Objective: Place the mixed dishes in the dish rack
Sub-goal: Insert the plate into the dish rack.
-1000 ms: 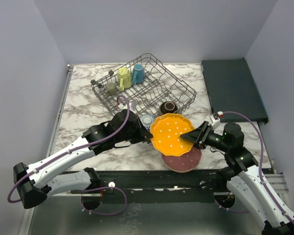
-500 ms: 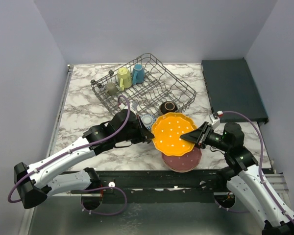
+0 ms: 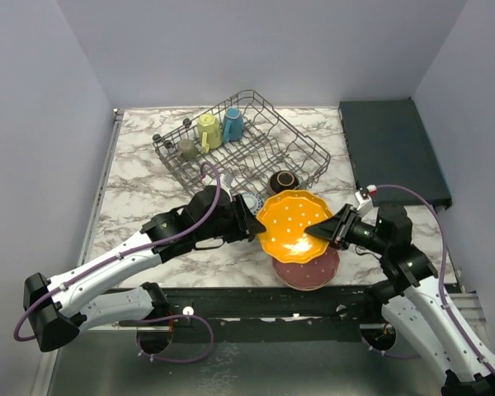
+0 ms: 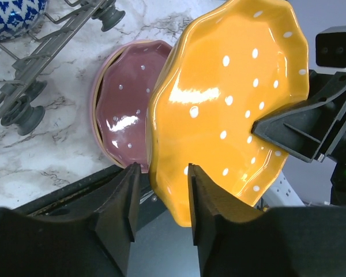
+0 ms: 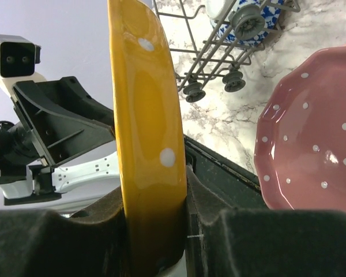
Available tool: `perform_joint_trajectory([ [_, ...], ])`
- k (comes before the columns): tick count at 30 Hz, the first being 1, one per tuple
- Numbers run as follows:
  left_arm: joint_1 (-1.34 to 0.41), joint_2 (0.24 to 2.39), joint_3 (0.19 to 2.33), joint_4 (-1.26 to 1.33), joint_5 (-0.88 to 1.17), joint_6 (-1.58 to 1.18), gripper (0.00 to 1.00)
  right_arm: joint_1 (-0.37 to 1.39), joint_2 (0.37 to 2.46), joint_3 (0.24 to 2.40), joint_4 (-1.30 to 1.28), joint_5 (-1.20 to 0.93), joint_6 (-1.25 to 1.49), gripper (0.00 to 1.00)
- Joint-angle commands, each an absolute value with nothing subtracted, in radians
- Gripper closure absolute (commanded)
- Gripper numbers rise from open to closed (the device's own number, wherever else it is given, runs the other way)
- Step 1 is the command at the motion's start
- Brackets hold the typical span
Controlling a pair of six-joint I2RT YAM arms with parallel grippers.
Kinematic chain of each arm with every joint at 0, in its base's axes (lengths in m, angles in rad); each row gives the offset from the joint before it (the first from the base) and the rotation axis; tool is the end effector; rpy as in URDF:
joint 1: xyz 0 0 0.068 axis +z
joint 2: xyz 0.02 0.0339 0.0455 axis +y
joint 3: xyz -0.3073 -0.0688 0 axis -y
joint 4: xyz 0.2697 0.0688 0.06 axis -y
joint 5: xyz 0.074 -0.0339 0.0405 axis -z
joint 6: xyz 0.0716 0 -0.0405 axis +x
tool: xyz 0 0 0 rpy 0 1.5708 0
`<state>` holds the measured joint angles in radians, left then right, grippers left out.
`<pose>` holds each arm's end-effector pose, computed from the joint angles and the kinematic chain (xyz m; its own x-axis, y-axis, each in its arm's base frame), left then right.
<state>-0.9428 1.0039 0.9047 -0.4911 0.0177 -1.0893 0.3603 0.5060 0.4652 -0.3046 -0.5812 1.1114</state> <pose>0.1460 -0.2032 0.3247 -0.8762 -0.3015 -0.3760 0.0888 0.6657 -0.7409 0.1256 0.0893 0.2661 -0.8379 0.4849 -0.2506 -0.0610 0.3730 0.9258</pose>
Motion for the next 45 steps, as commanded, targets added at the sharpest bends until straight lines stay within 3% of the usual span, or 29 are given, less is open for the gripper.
perform_joint_trajectory([
  [1,-0.945,0.987,0.903,-0.477,0.034,-1.065,0.54,0.366,0.492,0.564,-0.27,-0.562,1.082,1.0],
  [10,-0.944,0.977,0.965,-0.598,-0.053,-0.996,0.4,0.366,0.526,0.661,-0.355,-0.502,1.0,1.0],
  [18,-0.941,0.981,1.06,-0.693,-0.123,-0.879,0.13,0.366,0.596,0.775,-0.434,-0.416,0.894,1.0],
  [24,-0.908,0.994,1.071,-0.699,-0.111,-0.786,0.03,0.366,0.714,0.933,-0.526,-0.31,0.756,1.0],
  [45,-0.49,0.961,0.967,-0.701,0.137,-0.591,0.01,0.366,1.237,1.486,-0.569,-0.116,0.319,1.0],
])
